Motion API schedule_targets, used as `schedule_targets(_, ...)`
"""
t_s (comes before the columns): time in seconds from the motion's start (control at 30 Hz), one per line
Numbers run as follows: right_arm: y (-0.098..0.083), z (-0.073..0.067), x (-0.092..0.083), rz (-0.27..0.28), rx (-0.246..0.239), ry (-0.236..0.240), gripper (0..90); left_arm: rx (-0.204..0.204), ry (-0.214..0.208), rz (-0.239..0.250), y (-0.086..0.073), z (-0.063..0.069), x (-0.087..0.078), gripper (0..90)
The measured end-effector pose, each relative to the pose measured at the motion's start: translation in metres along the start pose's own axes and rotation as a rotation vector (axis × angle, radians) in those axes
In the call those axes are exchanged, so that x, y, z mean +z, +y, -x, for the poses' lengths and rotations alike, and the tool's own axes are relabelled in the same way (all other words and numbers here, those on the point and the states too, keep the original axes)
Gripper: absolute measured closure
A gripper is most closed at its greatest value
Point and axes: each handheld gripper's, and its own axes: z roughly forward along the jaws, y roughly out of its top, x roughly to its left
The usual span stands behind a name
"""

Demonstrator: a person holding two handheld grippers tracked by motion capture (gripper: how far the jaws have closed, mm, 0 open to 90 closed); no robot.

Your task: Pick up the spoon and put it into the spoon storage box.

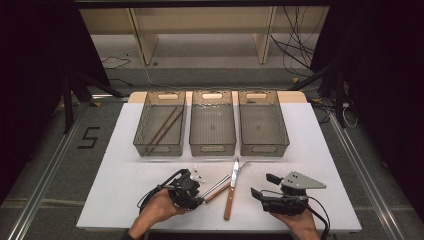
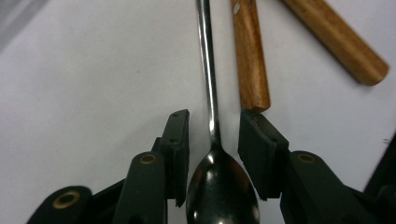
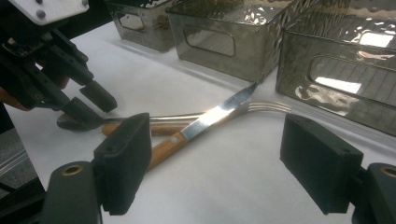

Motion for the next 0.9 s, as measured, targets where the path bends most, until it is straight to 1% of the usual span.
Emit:
schedule_targets(0.03,0.0,0.0001,0.0001,0.0,-0.001,0.0,25.8,0.002,0.004,0.006,-0.0003,0.0008,0.0007,62.7)
schedule_targets(0.1,0.0,0.0002,0.0001,-0.001,-0.001,0.001,25.8,0.015,0.014,0.0,0.0001,0.0011,0.0002,64.5)
schedule_targets(0.23,-0.0001,0.0004,0.0003,-0.003,-0.001,0.0,25.8,0.016,0.03,0.006,0.0002,0.0042,0.0009,67.5)
schedule_targets(0.27,-0.0001,0.0004,0.0003,-0.003,-0.003,-0.001,25.8,0.025,0.033,0.003,0.0006,0.005,0.0008,68.8)
schedule_targets(0.33,-0.0001,0.0003,0.0003,-0.003,-0.003,-0.001,25.9,0.025,0.033,0.002,0.0009,0.0066,0.001,72.8)
schedule_targets(0.43,0.0,0.0002,0.0002,-0.002,-0.001,0.0,25.9,0.016,0.033,0.003,0.0011,0.0053,0.001,77.0)
schedule_targets(0.53,0.0,0.0002,0.0001,-0.001,-0.001,0.0,25.9,-0.002,0.037,0.011,0.0014,0.0055,0.0014,83.6)
schedule_targets(0.63,-0.0001,0.0007,0.0001,-0.002,0.0,0.0,25.9,-0.009,0.031,0.008,0.0017,0.0046,0.0011,84.5)
schedule_targets(0.77,-0.0001,0.0008,-0.0002,0.0,0.001,-0.001,25.9,-0.033,0.018,0.013,0.0017,0.0018,0.0012,85.0)
schedule_targets(0.8,0.0,0.0008,-0.0003,0.0,0.001,-0.001,25.9,-0.034,0.02,0.014,0.0018,0.0013,0.0008,85.1)
schedule_targets(0.9,0.0,0.0007,-0.0004,0.0,0.001,0.0,25.9,-0.044,0.008,0.014,0.002,-0.0007,-0.001,85.1)
